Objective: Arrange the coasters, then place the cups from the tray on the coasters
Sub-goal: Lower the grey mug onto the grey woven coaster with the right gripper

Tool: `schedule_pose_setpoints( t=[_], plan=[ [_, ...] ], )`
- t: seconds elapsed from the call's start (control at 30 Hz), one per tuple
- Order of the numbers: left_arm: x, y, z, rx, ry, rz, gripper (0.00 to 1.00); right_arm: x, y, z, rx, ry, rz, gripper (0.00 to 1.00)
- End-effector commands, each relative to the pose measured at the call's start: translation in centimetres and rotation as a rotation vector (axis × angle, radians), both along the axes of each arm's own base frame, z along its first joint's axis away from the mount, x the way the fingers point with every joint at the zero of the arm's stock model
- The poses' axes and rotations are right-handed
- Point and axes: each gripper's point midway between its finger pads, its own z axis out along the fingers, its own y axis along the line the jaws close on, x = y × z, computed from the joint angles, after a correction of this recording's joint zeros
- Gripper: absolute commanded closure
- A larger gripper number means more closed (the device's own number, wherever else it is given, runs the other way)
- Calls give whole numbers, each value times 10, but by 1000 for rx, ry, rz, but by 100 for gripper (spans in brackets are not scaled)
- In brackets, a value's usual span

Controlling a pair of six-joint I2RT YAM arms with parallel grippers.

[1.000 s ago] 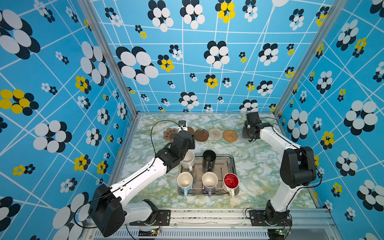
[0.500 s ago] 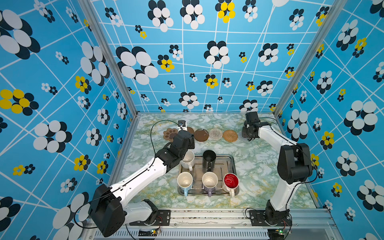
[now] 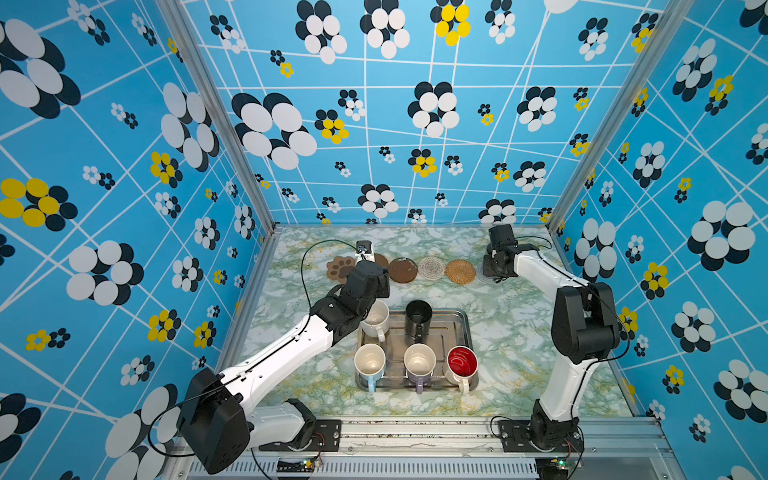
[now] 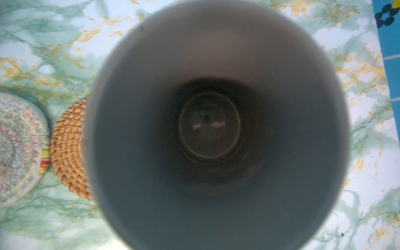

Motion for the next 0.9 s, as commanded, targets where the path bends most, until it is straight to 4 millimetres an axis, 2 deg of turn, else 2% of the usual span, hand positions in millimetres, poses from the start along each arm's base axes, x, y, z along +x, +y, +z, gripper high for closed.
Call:
schedule_pose_setpoints(
  t=[0.0, 0.47, 0.63, 0.87],
  plan=[
    [2, 2, -2, -6, 13, 8, 46, 22, -1, 25, 4, -95, -5, 100],
    [1, 4, -2, -9, 13, 10, 46, 16, 1, 18, 18, -65, -6, 100],
    [0, 4, -2, -10, 14, 8, 46, 15, 2, 17, 27, -60, -7, 92],
    [0, 5, -2, -10, 14, 9, 46, 13, 1, 16, 24, -52, -8, 91]
  ],
)
